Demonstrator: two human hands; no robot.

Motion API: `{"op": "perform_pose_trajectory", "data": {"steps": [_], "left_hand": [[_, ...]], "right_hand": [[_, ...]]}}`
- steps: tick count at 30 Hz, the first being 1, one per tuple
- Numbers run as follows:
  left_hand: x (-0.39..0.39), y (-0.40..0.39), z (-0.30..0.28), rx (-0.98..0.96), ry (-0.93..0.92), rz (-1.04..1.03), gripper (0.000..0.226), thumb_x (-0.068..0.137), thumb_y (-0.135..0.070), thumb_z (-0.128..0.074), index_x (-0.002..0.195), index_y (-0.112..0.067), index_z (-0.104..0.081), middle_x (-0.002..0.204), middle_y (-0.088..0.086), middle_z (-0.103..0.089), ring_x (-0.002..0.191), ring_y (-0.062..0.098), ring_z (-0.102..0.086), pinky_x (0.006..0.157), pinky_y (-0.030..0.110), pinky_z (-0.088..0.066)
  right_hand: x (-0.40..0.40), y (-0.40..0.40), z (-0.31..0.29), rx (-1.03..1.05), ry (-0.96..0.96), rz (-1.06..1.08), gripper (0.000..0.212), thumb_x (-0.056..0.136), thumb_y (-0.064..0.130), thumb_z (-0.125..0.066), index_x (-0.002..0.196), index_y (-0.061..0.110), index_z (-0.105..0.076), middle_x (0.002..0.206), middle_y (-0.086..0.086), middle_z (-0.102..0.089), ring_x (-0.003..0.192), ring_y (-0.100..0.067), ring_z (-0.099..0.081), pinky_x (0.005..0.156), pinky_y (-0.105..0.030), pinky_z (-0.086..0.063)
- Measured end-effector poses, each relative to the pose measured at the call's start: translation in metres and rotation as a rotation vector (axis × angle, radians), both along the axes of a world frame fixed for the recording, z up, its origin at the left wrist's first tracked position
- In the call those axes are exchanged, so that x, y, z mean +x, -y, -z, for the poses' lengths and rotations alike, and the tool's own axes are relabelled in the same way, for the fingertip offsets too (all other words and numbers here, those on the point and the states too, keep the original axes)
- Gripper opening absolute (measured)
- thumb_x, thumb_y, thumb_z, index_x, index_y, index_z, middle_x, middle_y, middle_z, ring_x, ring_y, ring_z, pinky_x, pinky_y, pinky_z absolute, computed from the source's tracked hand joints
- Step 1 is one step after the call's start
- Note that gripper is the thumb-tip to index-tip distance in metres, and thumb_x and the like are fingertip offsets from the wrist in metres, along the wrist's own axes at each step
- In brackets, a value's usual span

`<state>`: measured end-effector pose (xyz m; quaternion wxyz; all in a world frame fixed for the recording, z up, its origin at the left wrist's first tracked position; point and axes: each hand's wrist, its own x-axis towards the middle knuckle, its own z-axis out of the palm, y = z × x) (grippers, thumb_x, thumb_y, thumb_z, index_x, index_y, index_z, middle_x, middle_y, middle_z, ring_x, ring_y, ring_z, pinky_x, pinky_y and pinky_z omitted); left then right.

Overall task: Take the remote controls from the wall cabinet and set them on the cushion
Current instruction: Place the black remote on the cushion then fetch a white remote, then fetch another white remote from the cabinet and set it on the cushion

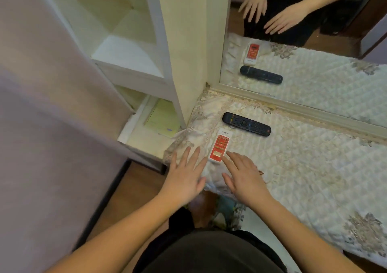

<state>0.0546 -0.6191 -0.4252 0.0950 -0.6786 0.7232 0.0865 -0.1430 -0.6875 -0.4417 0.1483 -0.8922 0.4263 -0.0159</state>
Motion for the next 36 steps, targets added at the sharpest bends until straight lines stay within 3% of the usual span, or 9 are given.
{"op": "perform_pose_trajectory", "data": {"steps": [4, 9, 17, 23, 27, 31, 36], "left_hand": [[0.002, -0.032, -0.008, -0.052, -0.007, -0.139, 0.059, 0.089, -0.051, -0.045, 0.140, -0.022, -0.048, 0.150, 0.011, -0.042, 0.139, 0.034, -0.037, 0.107, 0.063, -0.030], [0.018, -0.080, -0.013, -0.086, 0.004, -0.350, 0.070, 0.089, -0.053, -0.043, 0.150, -0.022, -0.028, 0.155, 0.007, -0.033, 0.143, 0.029, -0.031, 0.108, 0.063, -0.030], [0.044, -0.179, -0.012, -0.126, -0.002, -0.656, 0.066, 0.093, -0.053, -0.036, 0.151, -0.023, -0.028, 0.157, 0.007, -0.030, 0.145, 0.030, -0.026, 0.111, 0.061, -0.024], [0.062, -0.267, -0.019, -0.139, -0.017, -0.857, 0.068, 0.095, -0.054, -0.028, 0.154, -0.025, -0.010, 0.162, 0.006, -0.010, 0.149, 0.028, -0.007, 0.115, 0.061, -0.011], [0.075, -0.339, -0.019, -0.141, -0.029, -1.024, 0.069, 0.095, -0.054, -0.029, 0.154, -0.025, -0.010, 0.162, 0.006, -0.009, 0.149, 0.028, -0.006, 0.116, 0.061, -0.008], [0.075, -0.419, -0.015, -0.109, -0.043, -1.169, 0.068, 0.094, -0.056, -0.026, 0.154, -0.027, -0.007, 0.163, 0.004, -0.006, 0.149, 0.027, -0.004, 0.116, 0.061, -0.005], [0.070, -0.506, -0.023, -0.087, -0.037, -1.414, 0.065, 0.096, -0.056, -0.022, 0.154, -0.028, -0.010, 0.163, 0.003, -0.008, 0.149, 0.027, -0.005, 0.116, 0.060, -0.004]], "right_hand": [[0.008, -0.004, -0.005, -0.005, 0.001, -0.089, 0.052, 0.091, 0.041, -0.038, 0.134, 0.014, -0.051, 0.134, -0.010, -0.056, 0.121, -0.030, -0.054, 0.103, -0.043, -0.041], [0.043, -0.019, -0.004, 0.025, 0.016, -0.217, 0.056, 0.096, 0.047, -0.029, 0.137, 0.014, -0.048, 0.137, -0.010, -0.054, 0.126, -0.031, -0.049, 0.105, -0.044, -0.039], [0.111, -0.072, -0.011, -0.017, -0.004, -0.516, 0.056, 0.094, 0.044, -0.034, 0.142, 0.018, -0.043, 0.145, -0.007, -0.046, 0.134, -0.027, -0.041, 0.111, -0.043, -0.033], [0.182, -0.141, -0.024, -0.050, -0.067, -0.750, 0.051, 0.096, 0.047, -0.032, 0.144, 0.030, -0.037, 0.150, -0.002, -0.040, 0.139, -0.025, -0.034, 0.113, -0.042, -0.027], [0.240, -0.181, -0.038, -0.063, -0.057, -0.786, 0.051, 0.098, 0.046, -0.034, 0.146, 0.030, -0.033, 0.151, -0.003, -0.037, 0.139, -0.027, -0.033, 0.113, -0.044, -0.027], [0.270, -0.242, -0.050, -0.135, -0.070, -1.021, 0.051, 0.098, 0.045, -0.033, 0.147, 0.029, -0.032, 0.153, 0.000, -0.034, 0.139, -0.023, -0.034, 0.113, -0.039, -0.026], [0.297, -0.327, -0.049, -0.133, -0.086, -1.147, 0.055, 0.098, 0.048, -0.030, 0.149, 0.028, -0.027, 0.155, -0.001, -0.030, 0.142, -0.022, -0.029, 0.115, -0.038, -0.023]]}}
